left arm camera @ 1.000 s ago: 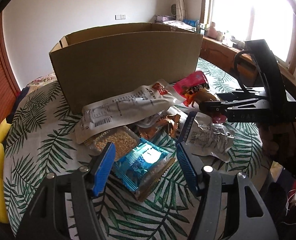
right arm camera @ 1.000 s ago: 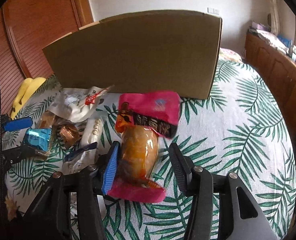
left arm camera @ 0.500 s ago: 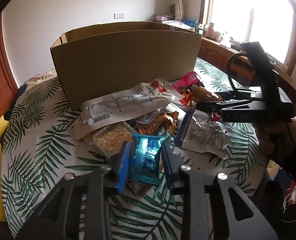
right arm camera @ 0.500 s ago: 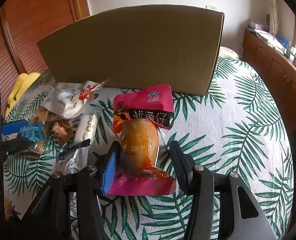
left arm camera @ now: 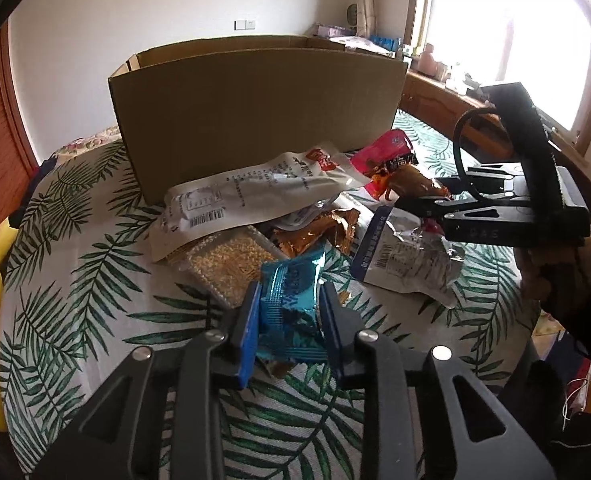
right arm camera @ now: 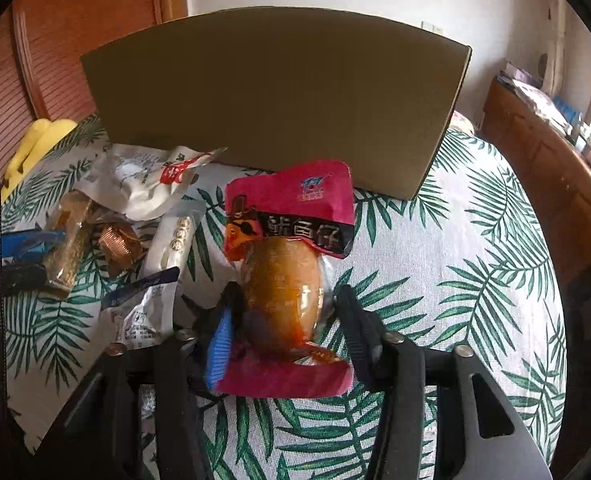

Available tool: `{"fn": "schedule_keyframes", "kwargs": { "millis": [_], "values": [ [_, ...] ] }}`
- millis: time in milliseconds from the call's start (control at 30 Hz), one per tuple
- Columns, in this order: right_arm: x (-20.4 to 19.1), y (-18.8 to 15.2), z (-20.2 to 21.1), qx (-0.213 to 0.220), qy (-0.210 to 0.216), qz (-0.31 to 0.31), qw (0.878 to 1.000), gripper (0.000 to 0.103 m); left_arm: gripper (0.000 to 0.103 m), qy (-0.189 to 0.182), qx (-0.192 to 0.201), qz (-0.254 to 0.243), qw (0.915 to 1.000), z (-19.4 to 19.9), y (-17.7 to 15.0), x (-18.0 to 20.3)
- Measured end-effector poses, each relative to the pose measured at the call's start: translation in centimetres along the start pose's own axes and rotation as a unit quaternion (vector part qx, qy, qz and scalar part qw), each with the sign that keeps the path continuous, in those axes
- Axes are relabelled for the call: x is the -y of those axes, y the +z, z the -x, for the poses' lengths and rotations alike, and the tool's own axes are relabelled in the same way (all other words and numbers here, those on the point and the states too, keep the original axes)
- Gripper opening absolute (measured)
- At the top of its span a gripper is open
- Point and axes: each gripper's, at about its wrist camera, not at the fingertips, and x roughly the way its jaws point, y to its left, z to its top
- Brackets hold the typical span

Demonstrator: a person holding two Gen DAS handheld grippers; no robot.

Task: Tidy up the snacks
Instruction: 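Lift both packets over the box and release them inside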

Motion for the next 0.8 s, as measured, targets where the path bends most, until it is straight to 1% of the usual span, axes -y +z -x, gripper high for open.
{"fn": "schedule_keyframes", "kwargs": {
  "millis": [200, 400, 567, 800],
  "values": [
    [1.0, -0.9, 0.8, 0.001, 0.011, -0.005, 1.000, 0.039, 0.025, -0.008, 0.017, 0.015, 0.9997, 0.9, -0.1, -0.3],
    [1.5, -1.6, 2.4, 0.022, 0.018, -0.019, 0.999, 0.039, 0.025, -0.013, 0.038, 0.029, 0.9988, 1.9, 0.6, -0.4],
    [1.8, -1.8, 4.2, 0.043, 0.026, -0.029, 0.998, 0.039, 0.025, -0.012, 0.055, 0.020, 0.9982, 2.8, 1.6, 0.1],
    [2.4, -0.7, 6.7, 0.071, 0.030, -0.035, 0.996, 0.039, 0.025, -0.013, 0.084, 0.009, 0.9963, 4.0, 4.2, 0.1]
  ]
}}
